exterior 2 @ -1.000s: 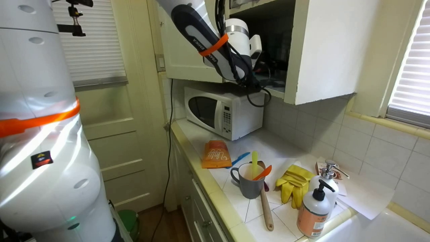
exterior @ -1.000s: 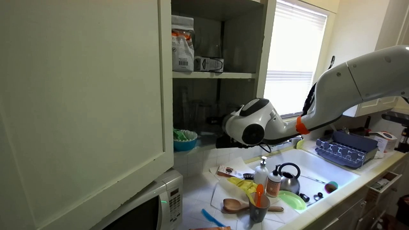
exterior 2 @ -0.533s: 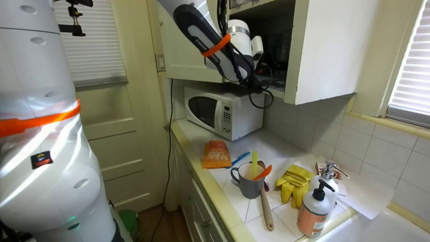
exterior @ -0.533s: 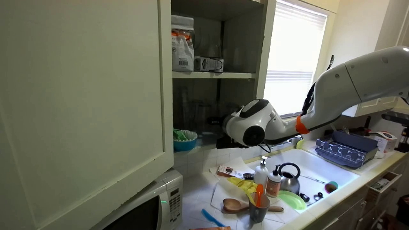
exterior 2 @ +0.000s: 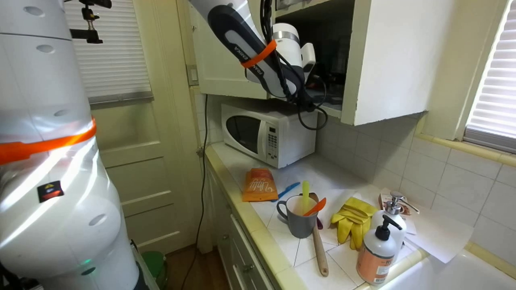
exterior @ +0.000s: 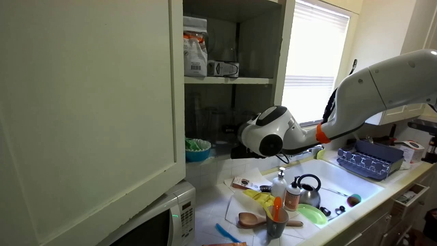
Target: Remove one cup from the cabinet
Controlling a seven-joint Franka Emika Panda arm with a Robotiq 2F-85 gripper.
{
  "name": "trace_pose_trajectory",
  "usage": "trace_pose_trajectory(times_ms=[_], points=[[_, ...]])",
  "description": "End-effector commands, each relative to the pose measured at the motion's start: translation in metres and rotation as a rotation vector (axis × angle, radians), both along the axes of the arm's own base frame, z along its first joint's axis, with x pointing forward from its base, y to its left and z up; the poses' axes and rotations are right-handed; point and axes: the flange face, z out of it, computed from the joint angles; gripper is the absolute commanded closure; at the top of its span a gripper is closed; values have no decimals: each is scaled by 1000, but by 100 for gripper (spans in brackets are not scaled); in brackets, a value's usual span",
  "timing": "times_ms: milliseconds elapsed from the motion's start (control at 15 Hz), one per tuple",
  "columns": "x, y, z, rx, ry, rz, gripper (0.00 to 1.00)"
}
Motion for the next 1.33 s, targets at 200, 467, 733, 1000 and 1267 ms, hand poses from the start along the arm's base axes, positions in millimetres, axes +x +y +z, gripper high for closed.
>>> trace_pose_trajectory(times_ms=[200,467,733,1000,1267], points=[[-22,7,19,71,-32,-35,42],[-31,12,26,91,-51,-40,42],[-40,18,30,51,-75,-31,42],[-49,28,32,28,-96,-35,42],[-56,43,27,4,-103,-8,42]])
